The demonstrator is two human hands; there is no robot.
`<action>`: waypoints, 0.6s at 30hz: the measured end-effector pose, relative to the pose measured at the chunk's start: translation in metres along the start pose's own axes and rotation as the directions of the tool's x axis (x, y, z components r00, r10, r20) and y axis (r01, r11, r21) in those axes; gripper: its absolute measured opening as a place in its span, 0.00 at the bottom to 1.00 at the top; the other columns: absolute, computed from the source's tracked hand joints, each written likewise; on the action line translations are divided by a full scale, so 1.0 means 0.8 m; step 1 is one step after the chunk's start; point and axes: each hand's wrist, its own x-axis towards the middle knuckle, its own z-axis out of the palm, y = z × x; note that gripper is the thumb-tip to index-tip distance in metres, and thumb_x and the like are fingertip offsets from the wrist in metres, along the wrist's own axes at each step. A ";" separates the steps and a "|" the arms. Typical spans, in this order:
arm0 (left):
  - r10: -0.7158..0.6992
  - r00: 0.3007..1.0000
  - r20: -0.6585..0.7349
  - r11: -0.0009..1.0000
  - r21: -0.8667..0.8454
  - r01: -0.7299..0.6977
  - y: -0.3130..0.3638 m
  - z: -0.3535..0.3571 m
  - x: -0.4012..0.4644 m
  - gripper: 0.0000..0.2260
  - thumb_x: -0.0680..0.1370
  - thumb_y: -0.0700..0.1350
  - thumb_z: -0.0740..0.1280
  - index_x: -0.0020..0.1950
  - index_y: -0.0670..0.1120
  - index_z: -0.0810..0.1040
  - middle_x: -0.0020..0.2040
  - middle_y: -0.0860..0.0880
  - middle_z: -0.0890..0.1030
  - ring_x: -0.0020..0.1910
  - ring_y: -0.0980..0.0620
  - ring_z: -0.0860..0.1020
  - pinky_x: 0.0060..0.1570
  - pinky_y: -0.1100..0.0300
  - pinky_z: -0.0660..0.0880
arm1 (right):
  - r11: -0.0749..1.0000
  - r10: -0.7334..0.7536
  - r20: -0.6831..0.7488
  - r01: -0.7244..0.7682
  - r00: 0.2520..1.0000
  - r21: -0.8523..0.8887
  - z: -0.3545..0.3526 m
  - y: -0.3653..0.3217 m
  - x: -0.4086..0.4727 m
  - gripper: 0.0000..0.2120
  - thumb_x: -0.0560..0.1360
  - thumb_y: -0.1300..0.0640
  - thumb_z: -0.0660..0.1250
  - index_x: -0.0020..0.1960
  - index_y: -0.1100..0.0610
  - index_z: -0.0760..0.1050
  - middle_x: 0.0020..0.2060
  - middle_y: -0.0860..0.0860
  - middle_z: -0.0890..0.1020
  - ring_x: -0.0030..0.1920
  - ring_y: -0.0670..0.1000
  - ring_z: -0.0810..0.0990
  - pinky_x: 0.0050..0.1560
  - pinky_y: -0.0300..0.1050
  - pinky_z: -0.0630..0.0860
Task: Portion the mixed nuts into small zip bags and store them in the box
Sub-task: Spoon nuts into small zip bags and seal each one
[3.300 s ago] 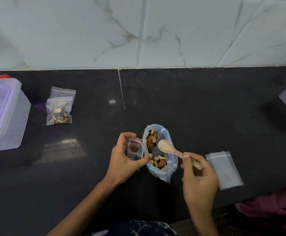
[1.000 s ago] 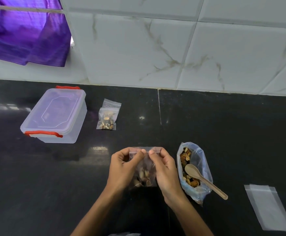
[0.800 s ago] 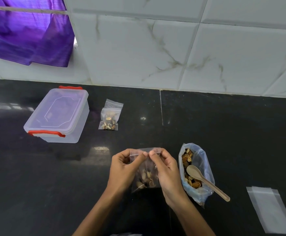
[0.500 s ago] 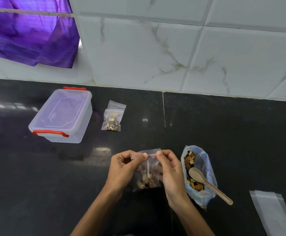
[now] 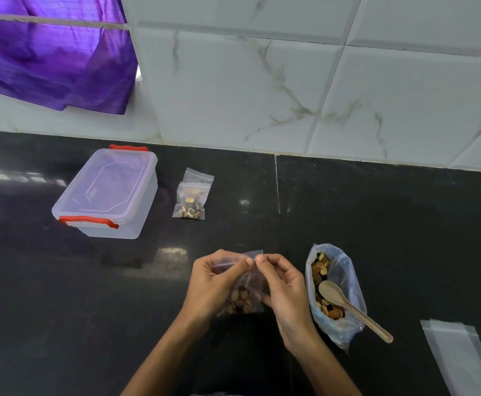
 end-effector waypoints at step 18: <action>-0.112 0.993 0.032 0.990 -0.083 0.114 -0.007 -0.009 0.004 0.06 0.71 0.42 0.71 0.39 0.39 0.83 0.41 0.36 0.83 0.42 0.41 0.83 0.47 0.50 0.79 | 0.999 0.028 0.054 -0.025 0.998 -0.045 0.001 0.002 -0.001 0.10 0.75 0.51 0.65 0.49 0.56 0.80 0.45 0.53 0.85 0.49 0.50 0.83 0.51 0.46 0.79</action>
